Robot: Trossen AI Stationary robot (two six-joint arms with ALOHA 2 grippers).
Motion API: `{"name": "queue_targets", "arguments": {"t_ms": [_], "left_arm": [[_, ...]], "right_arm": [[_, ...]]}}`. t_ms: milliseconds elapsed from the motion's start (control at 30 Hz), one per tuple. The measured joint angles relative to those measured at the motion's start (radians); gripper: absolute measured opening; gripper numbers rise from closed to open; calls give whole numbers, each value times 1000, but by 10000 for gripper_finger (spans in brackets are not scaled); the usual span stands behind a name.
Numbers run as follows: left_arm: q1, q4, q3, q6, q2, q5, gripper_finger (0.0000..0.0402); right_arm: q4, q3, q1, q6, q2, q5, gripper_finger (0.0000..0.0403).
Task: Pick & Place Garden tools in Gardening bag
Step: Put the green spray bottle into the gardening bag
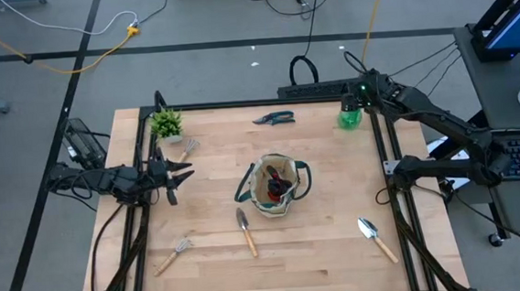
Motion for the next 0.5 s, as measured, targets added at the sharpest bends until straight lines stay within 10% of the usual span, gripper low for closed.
{"name": "queue_targets", "arguments": {"t_ms": [500], "left_arm": [[0,0,0,-26,0,-17,113]], "right_arm": [[-1,0,0,-3,117,-2,293]]}}
